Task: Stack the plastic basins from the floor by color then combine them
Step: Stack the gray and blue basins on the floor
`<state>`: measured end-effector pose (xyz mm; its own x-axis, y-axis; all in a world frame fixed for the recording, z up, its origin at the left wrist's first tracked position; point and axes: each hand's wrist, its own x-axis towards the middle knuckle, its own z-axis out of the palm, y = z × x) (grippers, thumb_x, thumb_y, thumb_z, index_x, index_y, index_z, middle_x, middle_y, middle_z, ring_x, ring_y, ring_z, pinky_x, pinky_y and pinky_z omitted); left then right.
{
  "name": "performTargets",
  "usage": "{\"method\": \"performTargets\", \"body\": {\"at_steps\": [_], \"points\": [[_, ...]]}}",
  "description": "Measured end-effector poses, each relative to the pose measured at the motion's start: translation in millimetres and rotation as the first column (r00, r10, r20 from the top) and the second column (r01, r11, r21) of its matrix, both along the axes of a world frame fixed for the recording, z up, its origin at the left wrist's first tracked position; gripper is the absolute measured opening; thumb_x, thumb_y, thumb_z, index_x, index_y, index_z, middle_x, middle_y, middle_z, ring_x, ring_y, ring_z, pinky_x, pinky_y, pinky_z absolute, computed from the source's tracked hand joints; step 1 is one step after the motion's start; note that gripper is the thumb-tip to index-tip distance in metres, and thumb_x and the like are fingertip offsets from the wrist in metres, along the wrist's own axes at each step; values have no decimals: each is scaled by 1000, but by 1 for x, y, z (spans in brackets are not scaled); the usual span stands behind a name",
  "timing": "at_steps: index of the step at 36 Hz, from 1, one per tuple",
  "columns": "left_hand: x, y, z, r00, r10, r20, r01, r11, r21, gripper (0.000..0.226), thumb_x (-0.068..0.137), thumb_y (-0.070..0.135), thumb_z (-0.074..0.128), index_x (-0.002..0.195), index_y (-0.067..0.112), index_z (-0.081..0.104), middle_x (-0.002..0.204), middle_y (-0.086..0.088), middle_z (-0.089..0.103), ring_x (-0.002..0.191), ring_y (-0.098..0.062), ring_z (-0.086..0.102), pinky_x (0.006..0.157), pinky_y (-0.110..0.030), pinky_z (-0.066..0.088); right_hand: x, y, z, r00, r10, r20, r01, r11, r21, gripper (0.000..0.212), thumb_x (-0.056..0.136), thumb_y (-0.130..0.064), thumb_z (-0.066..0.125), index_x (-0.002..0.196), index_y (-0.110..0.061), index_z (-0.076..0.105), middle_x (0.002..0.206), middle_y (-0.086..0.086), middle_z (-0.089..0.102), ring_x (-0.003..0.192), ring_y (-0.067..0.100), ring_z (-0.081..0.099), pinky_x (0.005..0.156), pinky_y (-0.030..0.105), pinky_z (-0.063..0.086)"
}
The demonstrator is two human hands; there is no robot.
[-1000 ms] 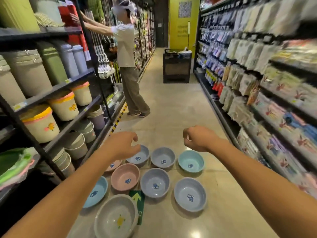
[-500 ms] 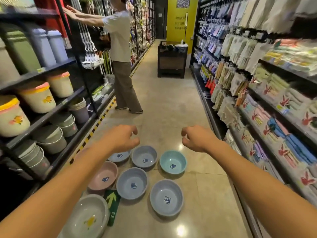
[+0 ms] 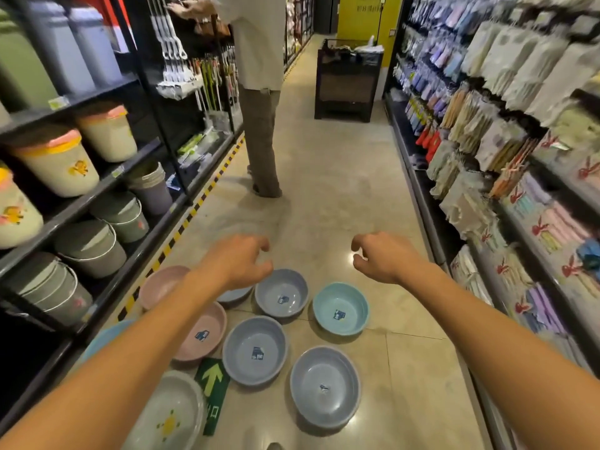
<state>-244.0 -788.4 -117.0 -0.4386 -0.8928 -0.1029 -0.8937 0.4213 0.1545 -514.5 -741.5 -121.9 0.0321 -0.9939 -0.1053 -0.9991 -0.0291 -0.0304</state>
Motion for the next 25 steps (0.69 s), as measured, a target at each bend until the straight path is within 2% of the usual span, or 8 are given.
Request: {"method": "performTargets", "body": {"at_steps": [5, 12, 15, 19, 23, 25], "points": [[-12, -57, -3, 1000, 20, 1, -20, 1000, 7, 45, 90, 46, 52, 129, 24, 57, 126, -1, 64, 111, -24, 60, 87, -38, 51, -5, -56, 2, 1000, 5, -3, -5, 1000, 26, 36, 96, -39, 47, 126, -23, 59, 121, 7, 67, 108, 32, 63, 84, 42, 54], [-33, -113, -9, 998, 56, 6, -57, 998, 20, 46, 89, 50, 51, 128, 26, 56, 117, -1, 66, 101, -22, 62, 82, -39, 53, -17, -127, -7, 997, 78, 0, -78, 996, 43, 35, 95, -38, 48, 124, -21, 61, 119, 7, 69, 106, 33, 64, 83, 42, 55], [-41, -133, -15, 995, 96, 3, -96, 995, 15, 49, 89, 50, 50, 130, 23, 55, 119, -1, 66, 104, -24, 62, 84, -40, 53, -25, -161, -17, 989, 147, -9, -146, 988, 49, 37, 97, -38, 47, 128, -21, 59, 121, 6, 67, 107, 32, 64, 82, 39, 54], [-53, -149, -29, 981, 195, -4, -195, 980, 30, 49, 91, 47, 51, 133, 22, 53, 124, -4, 64, 108, -27, 61, 87, -41, 51, -32, -206, -36, 963, 269, -14, -269, 962, 47, 35, 96, -36, 46, 123, -18, 61, 116, 9, 68, 104, 34, 65, 82, 42, 55], [-67, -150, -58, 936, 352, -15, -352, 936, -3, 45, 90, 45, 51, 127, 20, 57, 118, -7, 65, 103, -29, 61, 71, -34, 39, -35, -252, -69, 899, 437, -1, -436, 897, 80, 35, 98, -31, 47, 126, -13, 59, 117, 12, 67, 103, 36, 64, 79, 39, 51], [-70, -145, -78, 897, 435, -79, -434, 900, 31, 53, 83, 49, 45, 123, 16, 59, 113, -12, 65, 101, -33, 61, 73, -36, 44, -34, -270, -88, 856, 516, 1, -514, 852, 97, 35, 99, -30, 48, 127, -13, 57, 116, 14, 66, 104, 37, 63, 79, 40, 50]]}}
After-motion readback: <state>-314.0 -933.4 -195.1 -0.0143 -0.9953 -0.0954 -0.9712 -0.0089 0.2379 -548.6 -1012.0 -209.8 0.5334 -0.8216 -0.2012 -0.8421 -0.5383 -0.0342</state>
